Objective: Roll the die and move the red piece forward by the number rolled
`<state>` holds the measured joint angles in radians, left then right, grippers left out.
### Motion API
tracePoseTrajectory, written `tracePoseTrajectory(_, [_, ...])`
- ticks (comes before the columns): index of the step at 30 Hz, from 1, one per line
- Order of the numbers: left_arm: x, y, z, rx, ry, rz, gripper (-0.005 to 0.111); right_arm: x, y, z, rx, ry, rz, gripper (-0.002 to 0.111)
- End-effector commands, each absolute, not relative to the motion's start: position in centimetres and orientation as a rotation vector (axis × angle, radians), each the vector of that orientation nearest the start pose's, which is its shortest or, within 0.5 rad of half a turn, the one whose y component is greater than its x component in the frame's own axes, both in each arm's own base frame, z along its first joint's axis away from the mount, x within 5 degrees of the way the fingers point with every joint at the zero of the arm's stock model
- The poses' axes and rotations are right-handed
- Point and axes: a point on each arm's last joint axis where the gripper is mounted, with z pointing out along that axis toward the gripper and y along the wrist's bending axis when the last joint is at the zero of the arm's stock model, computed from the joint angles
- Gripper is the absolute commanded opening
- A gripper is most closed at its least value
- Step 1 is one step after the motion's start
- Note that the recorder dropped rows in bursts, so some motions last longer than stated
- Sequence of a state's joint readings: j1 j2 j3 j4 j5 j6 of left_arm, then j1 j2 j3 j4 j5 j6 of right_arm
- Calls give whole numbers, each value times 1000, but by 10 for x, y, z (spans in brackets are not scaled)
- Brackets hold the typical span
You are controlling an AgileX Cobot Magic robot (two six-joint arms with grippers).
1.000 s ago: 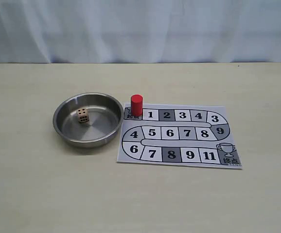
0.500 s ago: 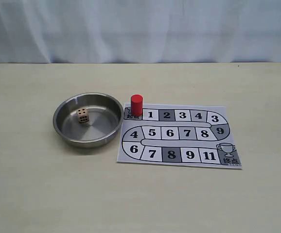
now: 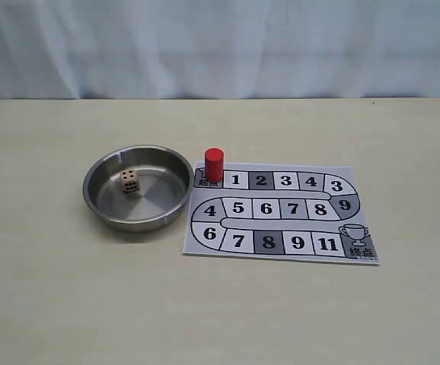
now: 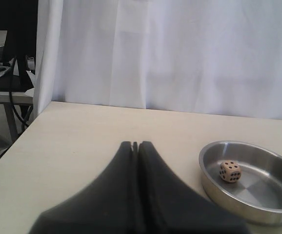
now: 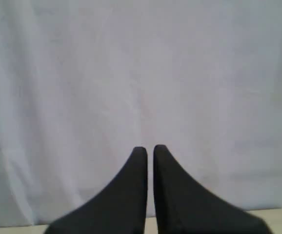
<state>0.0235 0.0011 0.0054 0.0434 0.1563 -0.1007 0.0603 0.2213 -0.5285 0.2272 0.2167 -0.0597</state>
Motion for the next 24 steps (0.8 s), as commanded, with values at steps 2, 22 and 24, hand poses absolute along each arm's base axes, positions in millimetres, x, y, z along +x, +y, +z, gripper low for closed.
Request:
tracePoseTrajectory(2, [56, 2, 200, -70, 1624, -20, 0, 72, 10, 383, 26, 1500, 232, 4])
tracePoseTrajectory(22, [56, 2, 200, -70, 1626, -20, 0, 229, 20, 368, -91, 1884, 106, 26])
tracePoseTrajectory(24, [56, 2, 200, -70, 1626, -20, 0, 241, 21, 366, -102, 1940, 115, 35])
